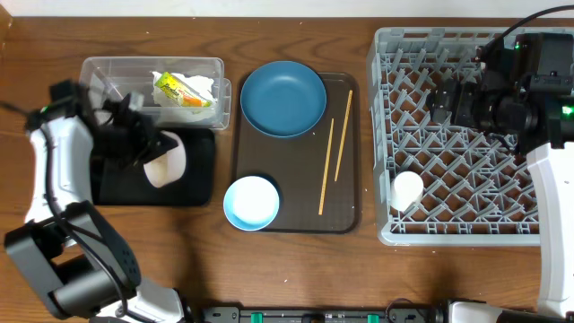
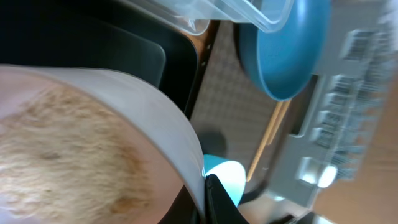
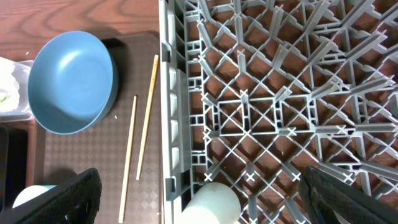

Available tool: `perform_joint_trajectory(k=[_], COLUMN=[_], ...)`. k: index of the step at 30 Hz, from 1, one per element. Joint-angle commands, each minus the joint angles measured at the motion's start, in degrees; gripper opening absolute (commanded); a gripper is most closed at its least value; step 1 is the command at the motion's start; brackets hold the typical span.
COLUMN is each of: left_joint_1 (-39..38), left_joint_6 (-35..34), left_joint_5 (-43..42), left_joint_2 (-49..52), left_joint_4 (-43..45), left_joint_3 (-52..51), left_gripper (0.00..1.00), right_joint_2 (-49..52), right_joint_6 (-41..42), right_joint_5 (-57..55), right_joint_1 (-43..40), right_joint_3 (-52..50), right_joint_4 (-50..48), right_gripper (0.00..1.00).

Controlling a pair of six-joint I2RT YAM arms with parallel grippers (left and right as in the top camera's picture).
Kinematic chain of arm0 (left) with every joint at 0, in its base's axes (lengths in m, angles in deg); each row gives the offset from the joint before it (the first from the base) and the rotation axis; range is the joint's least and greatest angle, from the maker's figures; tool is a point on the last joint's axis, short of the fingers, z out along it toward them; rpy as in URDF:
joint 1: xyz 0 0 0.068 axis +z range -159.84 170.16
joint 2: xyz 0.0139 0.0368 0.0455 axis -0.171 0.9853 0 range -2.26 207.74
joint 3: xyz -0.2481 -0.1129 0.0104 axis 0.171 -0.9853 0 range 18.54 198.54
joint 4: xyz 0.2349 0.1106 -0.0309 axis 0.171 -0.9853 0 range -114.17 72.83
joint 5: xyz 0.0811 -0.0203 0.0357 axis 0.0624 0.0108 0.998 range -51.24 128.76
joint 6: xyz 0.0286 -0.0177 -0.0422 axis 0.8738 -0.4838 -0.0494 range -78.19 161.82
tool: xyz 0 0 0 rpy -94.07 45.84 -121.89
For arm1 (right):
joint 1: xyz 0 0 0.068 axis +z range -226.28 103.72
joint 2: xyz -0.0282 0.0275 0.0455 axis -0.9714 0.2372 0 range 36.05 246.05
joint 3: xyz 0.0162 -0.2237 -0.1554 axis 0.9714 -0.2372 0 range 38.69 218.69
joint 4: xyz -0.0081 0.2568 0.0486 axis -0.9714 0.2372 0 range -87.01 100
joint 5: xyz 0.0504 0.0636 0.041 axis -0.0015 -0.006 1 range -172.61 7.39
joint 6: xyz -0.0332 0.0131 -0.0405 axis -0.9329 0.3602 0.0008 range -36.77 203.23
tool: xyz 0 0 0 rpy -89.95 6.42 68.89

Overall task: Sort waste into correct bins and load items into the dishwasher rack
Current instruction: 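Carry the pink bowl left and tip the rice onto the black tray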

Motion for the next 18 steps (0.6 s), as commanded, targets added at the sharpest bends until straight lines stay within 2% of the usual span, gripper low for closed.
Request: perform_joint_trajectory(k=[1,11,18], left_joint_1=[4.57,15.39,18.25], left_joint_6=[4.72,5.22,4.83], left_joint_5=[-14.34,-34.47,-41.48], left_joint_2=[0.02,2.19,2.89], left_joint_4=[1.62,5.09,4.92], left_joint_3=[-3.78,-7.26,-7.52], left_gripper=[0.06,0.06,0.06], right_joint_2=[-0.17,-0.17,-0.17], right_joint_6=[-0.87,-0.87,-0.87], right_joint_5=[-0.15,-0.15,-0.15], right_joint_1=[-0.09,-0.09,-0.09], right_joint_3=[0.85,0.85,0.85], right_joint_4=[-0.13,-0.17,-0.2], right_gripper=[0.99,0.99,0.99])
